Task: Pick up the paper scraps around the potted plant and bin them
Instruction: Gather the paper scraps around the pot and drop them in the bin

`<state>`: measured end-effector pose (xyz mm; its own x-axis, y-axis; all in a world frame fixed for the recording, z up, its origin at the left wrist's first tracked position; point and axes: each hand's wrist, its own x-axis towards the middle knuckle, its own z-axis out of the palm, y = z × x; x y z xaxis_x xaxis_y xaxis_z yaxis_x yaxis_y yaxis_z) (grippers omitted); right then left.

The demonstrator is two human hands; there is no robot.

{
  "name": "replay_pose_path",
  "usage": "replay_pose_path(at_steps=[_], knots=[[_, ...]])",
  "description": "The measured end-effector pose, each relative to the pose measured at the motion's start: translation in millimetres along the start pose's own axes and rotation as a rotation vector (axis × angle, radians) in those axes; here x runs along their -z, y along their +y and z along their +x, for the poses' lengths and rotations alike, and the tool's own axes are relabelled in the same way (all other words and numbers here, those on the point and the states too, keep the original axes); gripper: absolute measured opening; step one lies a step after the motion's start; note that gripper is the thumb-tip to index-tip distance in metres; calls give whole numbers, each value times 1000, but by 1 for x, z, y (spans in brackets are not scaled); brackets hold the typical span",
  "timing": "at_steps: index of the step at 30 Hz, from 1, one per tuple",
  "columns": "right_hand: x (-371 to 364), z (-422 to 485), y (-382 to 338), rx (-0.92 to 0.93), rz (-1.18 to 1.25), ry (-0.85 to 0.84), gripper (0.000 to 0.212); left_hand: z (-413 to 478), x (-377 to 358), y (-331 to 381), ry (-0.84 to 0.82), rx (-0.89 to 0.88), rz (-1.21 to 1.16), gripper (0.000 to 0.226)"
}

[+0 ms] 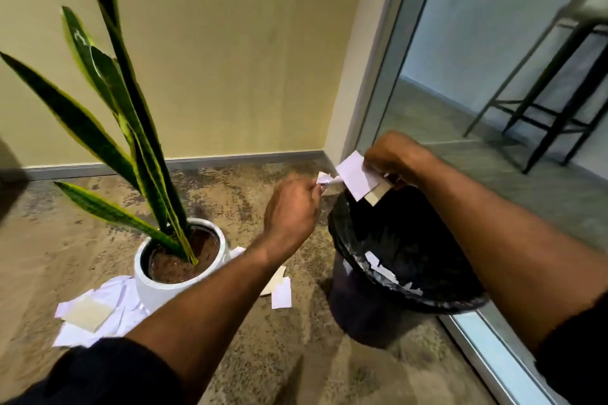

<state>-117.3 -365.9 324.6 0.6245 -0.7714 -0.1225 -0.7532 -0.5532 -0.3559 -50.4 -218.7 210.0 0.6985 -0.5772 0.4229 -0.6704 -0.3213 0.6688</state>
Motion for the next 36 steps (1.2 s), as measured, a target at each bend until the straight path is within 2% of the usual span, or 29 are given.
replay_pose_path(at_steps=[6, 15, 19, 23, 26, 31, 36], knots=[[16, -1, 52, -54, -117, -55, 21, 8, -23, 54, -186, -15, 22, 23], [-1, 14, 65, -194, -271, -277, 28, -9, -55, 67, -251, 75, 52, 16], [-6, 17, 54, -132, -259, -177, 27, -10, -51, 56, -184, 73, 20, 15], [-11, 15, 30, -6, -100, -17, 15, -7, -37, 39, -89, 65, 13, 18], [-22, 7, 2, 84, 59, -48, 11, -7, -23, 19, -6, 68, 27, 16], [-70, -13, -48, 257, 132, -63, 12, -20, 6, -31, 36, 125, 78, 17], [-148, -23, -68, 290, 165, -93, 9, -43, 20, -82, -56, 229, 207, 23]])
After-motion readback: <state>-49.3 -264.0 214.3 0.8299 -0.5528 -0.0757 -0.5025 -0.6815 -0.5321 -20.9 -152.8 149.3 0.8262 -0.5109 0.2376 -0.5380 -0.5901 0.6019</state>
